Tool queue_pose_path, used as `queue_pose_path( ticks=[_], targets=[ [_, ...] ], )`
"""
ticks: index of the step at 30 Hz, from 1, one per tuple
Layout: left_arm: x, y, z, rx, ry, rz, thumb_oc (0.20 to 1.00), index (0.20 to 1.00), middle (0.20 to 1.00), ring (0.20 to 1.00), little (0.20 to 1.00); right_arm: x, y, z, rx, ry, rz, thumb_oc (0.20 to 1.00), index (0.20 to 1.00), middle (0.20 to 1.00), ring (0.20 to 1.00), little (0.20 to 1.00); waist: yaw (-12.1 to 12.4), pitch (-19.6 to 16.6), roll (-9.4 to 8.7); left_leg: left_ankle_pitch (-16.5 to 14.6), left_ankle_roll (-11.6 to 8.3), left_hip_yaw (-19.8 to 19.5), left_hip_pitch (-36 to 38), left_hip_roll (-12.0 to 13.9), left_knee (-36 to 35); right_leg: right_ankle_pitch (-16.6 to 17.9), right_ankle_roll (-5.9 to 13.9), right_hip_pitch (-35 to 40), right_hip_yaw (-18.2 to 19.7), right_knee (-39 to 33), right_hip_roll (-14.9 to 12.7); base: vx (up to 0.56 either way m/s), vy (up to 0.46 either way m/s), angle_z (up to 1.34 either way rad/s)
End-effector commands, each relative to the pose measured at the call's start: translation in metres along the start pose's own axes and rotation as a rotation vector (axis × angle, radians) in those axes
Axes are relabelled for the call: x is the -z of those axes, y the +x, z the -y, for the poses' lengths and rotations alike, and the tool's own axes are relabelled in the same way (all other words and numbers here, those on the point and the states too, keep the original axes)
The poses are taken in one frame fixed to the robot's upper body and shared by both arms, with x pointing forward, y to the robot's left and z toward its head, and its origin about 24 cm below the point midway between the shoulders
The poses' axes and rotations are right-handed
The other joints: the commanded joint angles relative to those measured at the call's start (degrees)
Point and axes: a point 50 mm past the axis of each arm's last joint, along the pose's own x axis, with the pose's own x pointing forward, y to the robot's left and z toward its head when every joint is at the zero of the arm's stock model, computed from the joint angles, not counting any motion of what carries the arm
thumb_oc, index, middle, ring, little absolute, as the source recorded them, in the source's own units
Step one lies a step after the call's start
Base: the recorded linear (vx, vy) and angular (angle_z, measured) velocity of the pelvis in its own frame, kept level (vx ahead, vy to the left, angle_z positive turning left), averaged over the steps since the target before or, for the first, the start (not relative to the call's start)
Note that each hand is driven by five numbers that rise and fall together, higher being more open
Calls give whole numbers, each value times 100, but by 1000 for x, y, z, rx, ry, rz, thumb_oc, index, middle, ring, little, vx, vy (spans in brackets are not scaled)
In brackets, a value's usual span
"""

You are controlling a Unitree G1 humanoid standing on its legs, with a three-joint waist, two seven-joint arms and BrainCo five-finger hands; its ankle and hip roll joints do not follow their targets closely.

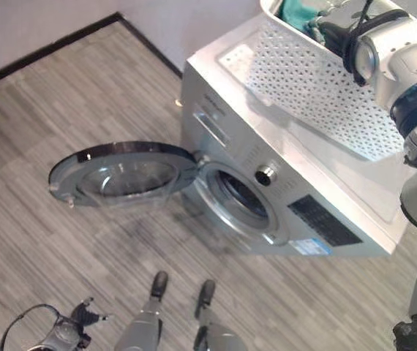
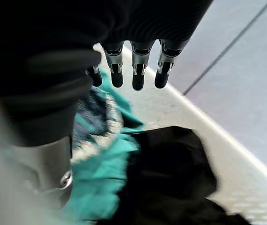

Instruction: Grab the laundry basket,head to the washer,open it,put in the laundry and shut it.

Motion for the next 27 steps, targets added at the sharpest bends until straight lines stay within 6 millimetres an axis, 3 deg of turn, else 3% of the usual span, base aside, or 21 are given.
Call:
queue_pose_path(
  ticks=[1,7,10,14,18,19,20,27],
  targets=[
    [-16,4,-13,-20,-47,34,1000,1000,1000,1000,1000,33,-13,45,70,115,-114,1000,1000,1000,1000,1000,136,528,-131,92,-3,-107,269,-307,-274,-63,442,1031,26,-9,-245,33,-10,0],
    [-17,5,-12,0,-60,29,1000,1000,1000,1000,1000,21,-15,63,90,248,-38,1000,1000,1000,1000,1000,78,394,-204,41,2,-120,425,-331,-274,-86,424,1200,-26,-9,-206,0,0,0],
    [-18,5,-13,-4,-57,28,1000,1000,1000,1000,1000,33,-15,66,144,166,-142,1000,1000,1000,1000,1000,88,394,-194,47,-6,-124,419,-327,-274,-121,412,1192,-51,-9,-195,-8,-5,1],
    [-33,7,-13,-38,-61,53,1000,1000,1000,1000,1000,25,-11,72,227,-24,-191,1000,1000,1000,1000,1000,177,540,-77,84,-22,-130,308,-283,-274,-186,381,1072,-66,-9,-166,-41,-24,1],
    [-35,7,-10,-38,-70,59,1000,1000,1000,1000,1000,34,-11,68,222,-64,-252,1000,1000,1000,1000,1000,244,666,-24,121,-30,-169,204,-276,-274,-177,378,991,-77,-9,-179,-10,-9,5],
    [-36,7,-7,-30,-70,62,1000,1000,1000,1000,1000,39,-12,65,222,-70,-272,1000,1000,1000,1000,1000,256,695,27,126,-29,-168,178,-278,-274,-148,386,974,-64,-9,-188,7,20,15],
    [-42,6,7,-1,-80,76,1000,1000,1000,1000,1000,44,-13,60,239,-42,-270,1000,1000,1000,1000,1000,283,736,216,132,-23,-158,131,-277,-274,-121,396,932,-27,-9,-189,10,21,15],
    [-46,6,8,-2,-78,95,1000,1000,1000,1000,1000,59,-15,39,156,-59,-323,1000,1000,1000,1000,1000,360,821,276,146,-27,-161,43,-308,-274,-113,404,868,-43,-9,-221,14,1,1]
  ],
)
